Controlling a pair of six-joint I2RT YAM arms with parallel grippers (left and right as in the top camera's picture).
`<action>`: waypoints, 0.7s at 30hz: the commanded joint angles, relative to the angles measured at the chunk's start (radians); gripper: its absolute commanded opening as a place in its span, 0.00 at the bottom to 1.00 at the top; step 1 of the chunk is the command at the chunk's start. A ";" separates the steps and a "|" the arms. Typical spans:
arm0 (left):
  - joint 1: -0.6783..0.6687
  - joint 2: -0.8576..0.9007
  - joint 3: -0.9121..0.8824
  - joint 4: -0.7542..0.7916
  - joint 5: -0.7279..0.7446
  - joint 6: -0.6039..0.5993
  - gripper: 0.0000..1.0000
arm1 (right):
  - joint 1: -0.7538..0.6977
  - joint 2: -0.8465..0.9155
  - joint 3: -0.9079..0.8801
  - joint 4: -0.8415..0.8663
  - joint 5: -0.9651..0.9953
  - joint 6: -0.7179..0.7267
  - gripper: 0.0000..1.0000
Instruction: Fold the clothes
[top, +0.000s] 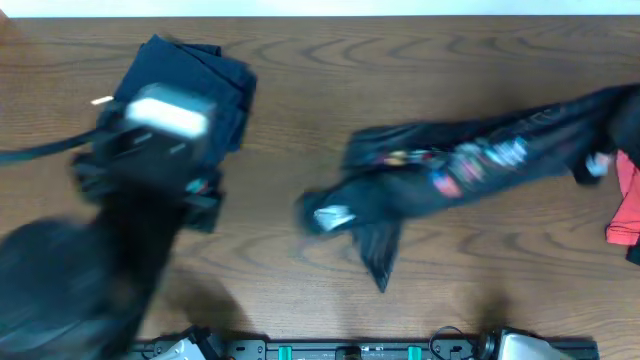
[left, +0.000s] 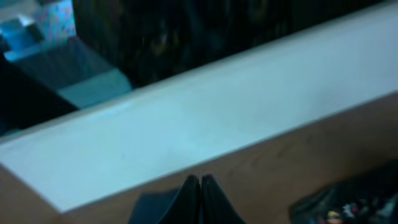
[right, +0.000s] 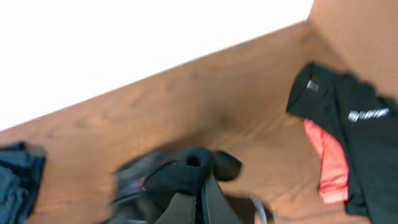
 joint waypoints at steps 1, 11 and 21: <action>-0.024 -0.010 0.040 -0.034 0.054 0.034 0.06 | -0.009 -0.041 0.007 0.000 0.013 0.013 0.01; -0.023 0.131 0.006 -0.276 0.196 -0.147 0.47 | -0.006 0.000 0.007 0.002 -0.001 0.024 0.01; 0.075 0.326 0.005 -0.301 0.422 -0.229 0.68 | -0.005 0.025 0.007 0.056 -0.164 -0.046 0.01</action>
